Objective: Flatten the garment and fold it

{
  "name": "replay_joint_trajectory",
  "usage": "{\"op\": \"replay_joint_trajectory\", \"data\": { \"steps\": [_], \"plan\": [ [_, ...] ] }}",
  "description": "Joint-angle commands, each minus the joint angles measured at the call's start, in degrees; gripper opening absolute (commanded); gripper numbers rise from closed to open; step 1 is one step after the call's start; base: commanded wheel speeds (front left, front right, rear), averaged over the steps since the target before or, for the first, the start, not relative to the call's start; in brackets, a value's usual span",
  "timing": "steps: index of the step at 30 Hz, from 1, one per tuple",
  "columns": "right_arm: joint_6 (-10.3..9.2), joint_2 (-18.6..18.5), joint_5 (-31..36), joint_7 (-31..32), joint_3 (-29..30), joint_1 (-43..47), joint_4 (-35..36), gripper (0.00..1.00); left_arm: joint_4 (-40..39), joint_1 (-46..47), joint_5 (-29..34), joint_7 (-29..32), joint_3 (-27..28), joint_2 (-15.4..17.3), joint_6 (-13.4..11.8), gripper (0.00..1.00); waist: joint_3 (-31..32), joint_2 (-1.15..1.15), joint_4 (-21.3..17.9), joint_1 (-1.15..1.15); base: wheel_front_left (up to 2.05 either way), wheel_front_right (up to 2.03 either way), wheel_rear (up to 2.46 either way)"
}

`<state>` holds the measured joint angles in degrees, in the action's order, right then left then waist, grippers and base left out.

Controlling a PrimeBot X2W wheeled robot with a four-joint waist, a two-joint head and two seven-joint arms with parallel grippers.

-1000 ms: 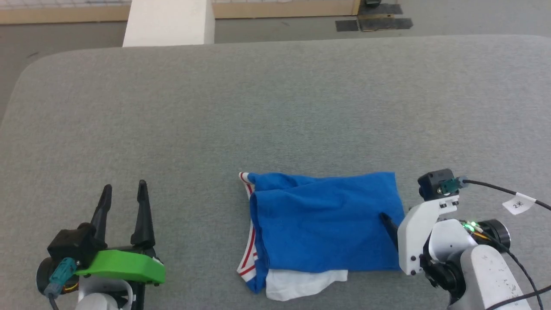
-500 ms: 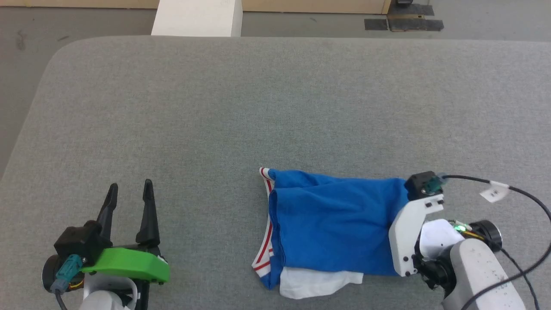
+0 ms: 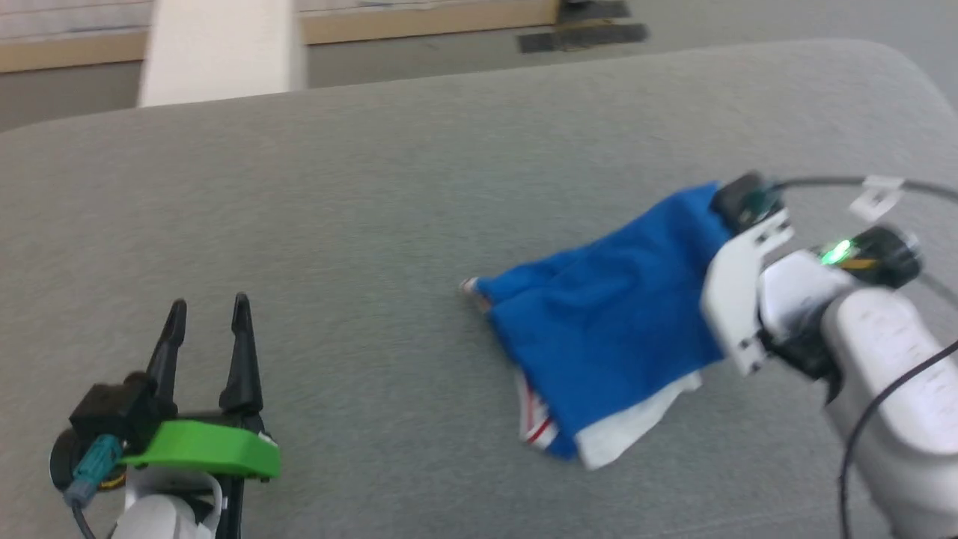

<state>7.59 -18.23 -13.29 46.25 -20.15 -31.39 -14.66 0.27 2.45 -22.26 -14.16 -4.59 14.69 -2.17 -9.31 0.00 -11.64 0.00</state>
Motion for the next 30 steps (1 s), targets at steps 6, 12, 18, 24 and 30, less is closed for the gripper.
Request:
{"op": "replay_joint_trajectory", "data": {
  "steps": [6,12,18,24,30],
  "plan": [
    [-0.10,-3.1,1.4,-1.4,3.5,-5.8,-4.1,0.00,-3.1,2.2,1.4,1.9,0.3,2.6,-0.3,1.00,-9.3,0.00,-14.7,0.00,0.00,0.00,0.00],
    [-0.10,-4.1,4.1,-4.1,10.6,-9.6,-8.4,0.00,-8.3,2.4,3.1,4.7,1.7,6.1,-1.3,1.00,-14.7,0.00,-17.4,0.00,0.00,0.00,0.00],
    [-0.10,-3.6,9.4,-7.9,20.6,-12.0,-13.4,0.00,-14.5,2.7,4.6,8.1,3.4,9.5,-2.4,1.00,-20.2,0.00,-17.7,0.00,0.00,0.00,0.00],
    [-0.10,-1.9,16.8,-11.6,30.4,-14.9,-15.1,0.00,-20.1,2.5,5.3,11.4,5.4,12.4,-3.2,1.00,-24.3,0.00,-17.5,0.00,0.00,0.00,0.00],
    [-0.10,0.2,25.3,-15.6,39.1,-17.0,-14.4,1.00,-23.1,2.2,5.7,13.4,6.6,13.8,-4.0,1.00,-26.0,0.00,-16.7,0.00,0.00,0.00,0.00]
  ]
}}
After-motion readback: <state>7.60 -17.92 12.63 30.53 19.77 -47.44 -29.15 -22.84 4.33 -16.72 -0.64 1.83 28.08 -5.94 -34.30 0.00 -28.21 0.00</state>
